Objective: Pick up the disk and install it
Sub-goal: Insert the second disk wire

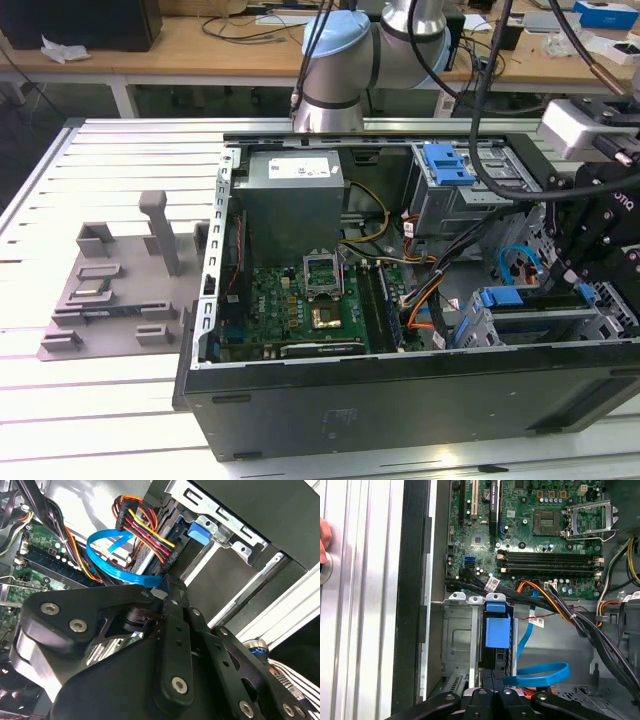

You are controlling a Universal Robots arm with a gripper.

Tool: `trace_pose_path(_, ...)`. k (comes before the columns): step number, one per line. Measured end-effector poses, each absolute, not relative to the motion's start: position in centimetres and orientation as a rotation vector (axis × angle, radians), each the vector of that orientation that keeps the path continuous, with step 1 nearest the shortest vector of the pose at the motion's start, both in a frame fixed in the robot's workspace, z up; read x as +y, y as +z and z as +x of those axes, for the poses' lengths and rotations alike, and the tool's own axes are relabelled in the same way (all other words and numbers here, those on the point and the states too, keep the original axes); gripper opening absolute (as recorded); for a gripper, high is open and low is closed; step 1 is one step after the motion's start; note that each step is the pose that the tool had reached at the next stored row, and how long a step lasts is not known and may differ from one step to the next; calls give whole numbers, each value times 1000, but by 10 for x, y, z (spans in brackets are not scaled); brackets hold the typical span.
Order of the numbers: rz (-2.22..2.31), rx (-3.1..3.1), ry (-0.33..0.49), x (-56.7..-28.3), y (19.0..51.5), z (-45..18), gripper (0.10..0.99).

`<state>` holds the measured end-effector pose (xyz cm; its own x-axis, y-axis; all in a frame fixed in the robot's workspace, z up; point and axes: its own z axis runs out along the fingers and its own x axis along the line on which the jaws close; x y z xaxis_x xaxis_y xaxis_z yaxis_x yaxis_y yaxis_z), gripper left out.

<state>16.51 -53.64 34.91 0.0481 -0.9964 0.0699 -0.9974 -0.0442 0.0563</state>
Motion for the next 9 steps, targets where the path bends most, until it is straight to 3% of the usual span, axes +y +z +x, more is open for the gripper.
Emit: trace_pose_path(9,2208,-2108,18,-529,345,165,102)
